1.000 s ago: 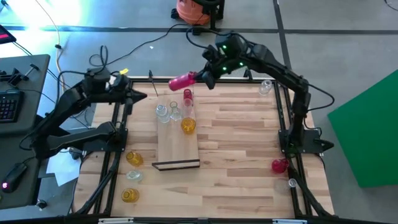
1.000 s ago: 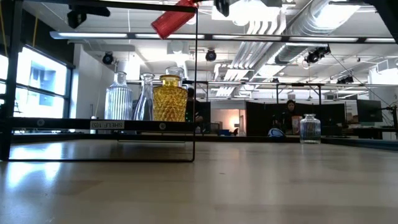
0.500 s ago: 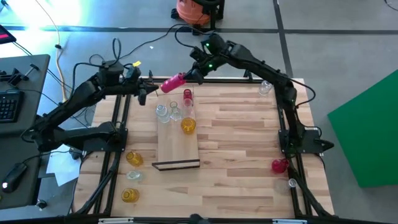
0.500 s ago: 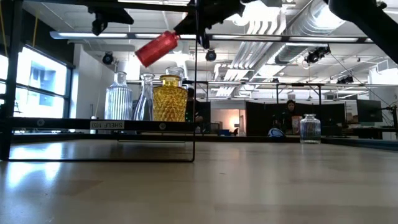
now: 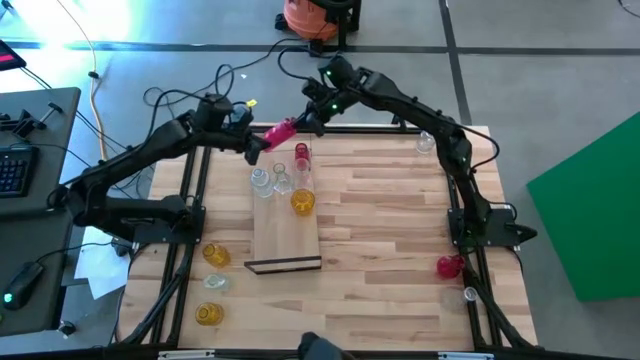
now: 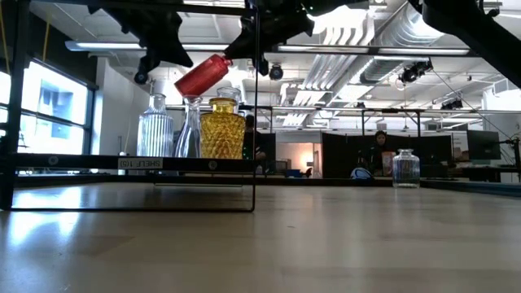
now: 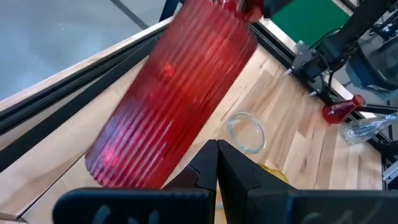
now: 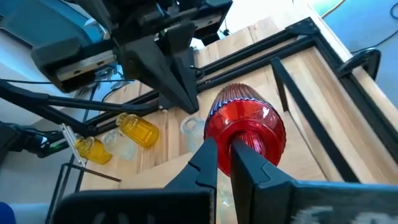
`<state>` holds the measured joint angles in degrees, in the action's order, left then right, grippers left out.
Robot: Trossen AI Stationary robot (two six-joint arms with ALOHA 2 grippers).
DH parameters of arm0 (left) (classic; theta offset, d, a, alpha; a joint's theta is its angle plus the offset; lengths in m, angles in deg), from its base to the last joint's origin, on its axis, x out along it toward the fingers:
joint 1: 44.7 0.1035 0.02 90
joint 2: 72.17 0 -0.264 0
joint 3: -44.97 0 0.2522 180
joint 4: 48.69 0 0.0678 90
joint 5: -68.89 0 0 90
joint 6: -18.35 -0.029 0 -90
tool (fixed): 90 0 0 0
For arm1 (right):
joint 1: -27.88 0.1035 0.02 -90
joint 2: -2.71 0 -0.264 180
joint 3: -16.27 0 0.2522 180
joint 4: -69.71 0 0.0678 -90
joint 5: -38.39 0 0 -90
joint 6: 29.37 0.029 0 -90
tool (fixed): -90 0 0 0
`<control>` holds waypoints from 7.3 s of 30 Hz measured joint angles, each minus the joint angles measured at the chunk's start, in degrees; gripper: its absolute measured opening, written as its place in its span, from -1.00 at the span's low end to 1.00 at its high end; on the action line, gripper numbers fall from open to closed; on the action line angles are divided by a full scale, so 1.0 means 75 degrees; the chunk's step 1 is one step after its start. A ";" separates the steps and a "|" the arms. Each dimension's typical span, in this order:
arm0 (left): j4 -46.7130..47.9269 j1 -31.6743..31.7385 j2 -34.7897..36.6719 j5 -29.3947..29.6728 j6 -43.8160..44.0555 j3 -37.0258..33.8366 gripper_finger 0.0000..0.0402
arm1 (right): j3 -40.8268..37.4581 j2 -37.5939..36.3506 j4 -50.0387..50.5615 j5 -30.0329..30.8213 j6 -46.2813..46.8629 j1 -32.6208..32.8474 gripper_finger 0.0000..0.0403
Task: Sort vases onto shelf
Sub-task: Put the bottom red vase on the shelf
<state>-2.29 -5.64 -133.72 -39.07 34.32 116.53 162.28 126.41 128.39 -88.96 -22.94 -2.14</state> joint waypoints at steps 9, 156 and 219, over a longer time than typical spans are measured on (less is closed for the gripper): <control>0.0018 0.0061 0.0174 0.0008 0.0067 0.0000 -1.00 | -0.0002 0.0259 0.0200 0.0231 -0.0323 0.0067 -1.00; 0.0599 -0.0577 0.1849 -0.1264 -0.0826 0.0006 -1.00 | -0.2257 -0.1503 0.6010 0.4583 0.2627 0.1779 -0.15; -0.0795 -0.0583 0.1678 -0.1307 0.0052 0.0006 -1.00 | -0.6893 -0.2233 0.3766 0.5348 -0.7388 -0.1994 -0.06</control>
<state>-8.25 -10.01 -121.14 -48.87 34.71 116.58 110.58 109.66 156.64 -48.85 -78.36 -17.10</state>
